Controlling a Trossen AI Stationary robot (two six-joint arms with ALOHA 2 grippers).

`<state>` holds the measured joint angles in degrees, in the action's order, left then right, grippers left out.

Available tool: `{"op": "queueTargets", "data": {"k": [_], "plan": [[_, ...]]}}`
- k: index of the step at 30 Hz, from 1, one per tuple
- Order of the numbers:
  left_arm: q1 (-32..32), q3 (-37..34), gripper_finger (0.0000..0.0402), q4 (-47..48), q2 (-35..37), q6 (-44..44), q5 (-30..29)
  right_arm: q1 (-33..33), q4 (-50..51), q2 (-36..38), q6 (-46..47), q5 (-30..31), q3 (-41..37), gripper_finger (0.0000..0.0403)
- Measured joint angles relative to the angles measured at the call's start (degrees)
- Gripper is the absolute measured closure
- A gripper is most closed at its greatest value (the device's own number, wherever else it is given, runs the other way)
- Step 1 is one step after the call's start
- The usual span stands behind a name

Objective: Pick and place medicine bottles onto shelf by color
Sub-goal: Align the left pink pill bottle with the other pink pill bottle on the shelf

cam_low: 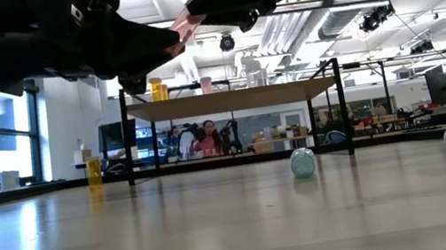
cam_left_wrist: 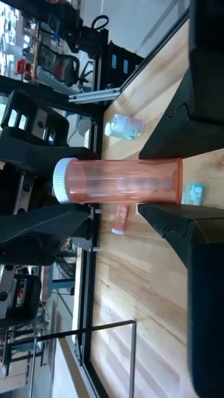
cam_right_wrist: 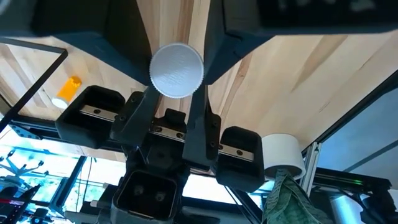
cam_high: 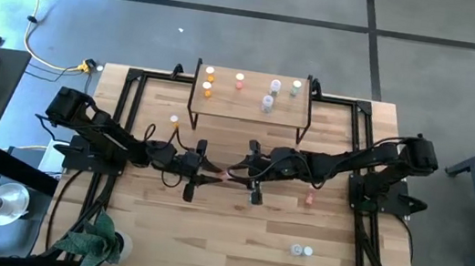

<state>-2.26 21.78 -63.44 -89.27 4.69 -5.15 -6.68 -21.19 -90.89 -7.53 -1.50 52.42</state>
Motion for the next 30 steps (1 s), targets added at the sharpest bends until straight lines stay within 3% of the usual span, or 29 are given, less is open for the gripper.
{"op": "queueTargets", "data": {"k": [7, 14, 24, 30], "plan": [[0.0, 0.0, 0.0308, 0.1, 0.0, 0.0, -0.2, 0.0, 0.0, 0.0, 0.0, 0.0, 0.0, 0.0297], [0.0, 0.0, 0.0282, 0.2, 0.0, 0.1, -2.1, 0.0, 0.0, 0.0, 0.2, 0.2, 0.0, 0.0297], [0.0, 0.0, 0.0189, 4.2, 0.0, -0.4, -4.0, 1.0, 0.5, 0.0, 2.6, -0.6, 0.0, 0.0296], [0.0, 0.0, 0.0143, 7.5, 0.0, -0.8, -9.9, 1.5, 1.9, 0.0, 2.6, 0.0, 0.0, 0.0296]]}}
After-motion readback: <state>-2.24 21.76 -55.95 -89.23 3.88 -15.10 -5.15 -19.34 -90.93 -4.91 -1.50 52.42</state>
